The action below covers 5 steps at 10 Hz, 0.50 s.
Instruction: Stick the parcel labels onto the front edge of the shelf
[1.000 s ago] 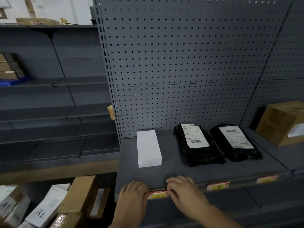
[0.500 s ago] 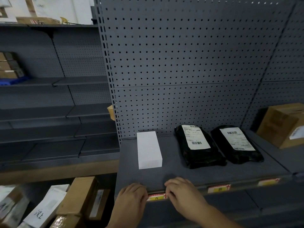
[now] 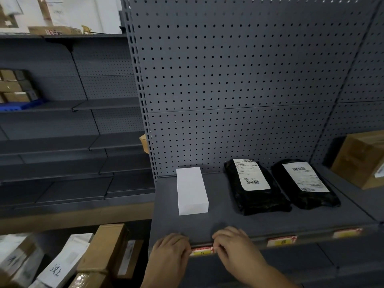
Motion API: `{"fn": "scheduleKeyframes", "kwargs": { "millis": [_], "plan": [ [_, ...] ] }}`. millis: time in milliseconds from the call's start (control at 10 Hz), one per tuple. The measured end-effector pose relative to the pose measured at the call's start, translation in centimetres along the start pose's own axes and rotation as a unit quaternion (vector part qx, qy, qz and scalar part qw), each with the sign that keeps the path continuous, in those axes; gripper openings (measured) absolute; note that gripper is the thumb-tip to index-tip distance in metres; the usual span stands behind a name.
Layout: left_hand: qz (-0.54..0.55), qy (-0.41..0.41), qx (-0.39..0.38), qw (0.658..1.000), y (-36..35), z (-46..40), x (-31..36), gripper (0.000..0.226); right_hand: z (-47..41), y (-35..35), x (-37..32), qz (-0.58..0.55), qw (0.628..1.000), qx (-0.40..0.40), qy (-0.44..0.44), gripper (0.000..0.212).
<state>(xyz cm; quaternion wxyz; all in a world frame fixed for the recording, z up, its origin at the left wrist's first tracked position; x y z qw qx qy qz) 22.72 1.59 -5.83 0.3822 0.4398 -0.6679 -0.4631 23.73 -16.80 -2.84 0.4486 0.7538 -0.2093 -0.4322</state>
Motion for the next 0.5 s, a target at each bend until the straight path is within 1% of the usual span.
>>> {"fn": "scheduleKeyframes", "kwargs": {
  "millis": [100,200,300,400,500],
  "plan": [
    [0.013,0.009,-0.025,1.000,0.0,0.0,0.0,0.032,0.1,0.0,0.0,-0.001,1.000,-0.003,0.002,0.028],
    [0.000,-0.005,-0.001,1.000,0.1,0.0,0.3,0.028,0.1,0.1,-0.1,-0.004,1.000,-0.004,0.002,0.029],
    [-0.001,-0.015,-0.002,1.000,0.3,0.1,0.2,0.023,0.1,0.1,-0.1,-0.004,1.000,-0.009,0.009,0.017],
    [-0.009,-0.046,-0.002,0.999,-0.1,0.0,0.6,0.013,0.1,0.6,-0.3,0.001,1.000,-0.018,0.002,0.014],
    [0.014,-0.057,0.036,0.998,-0.5,0.2,0.0,0.020,-0.3,1.2,0.2,-0.026,0.999,-0.032,-0.007,0.018]
  ]
}}
Point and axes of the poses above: each hand's wrist, its own z-axis away from the middle knuckle, its own y-axis out of the back of the hand, x = y × z, the point moved 6 cm from there along -z, towards the middle knuckle, and after that the axes turned 7 degrees about -z, right-handed, at the moved point
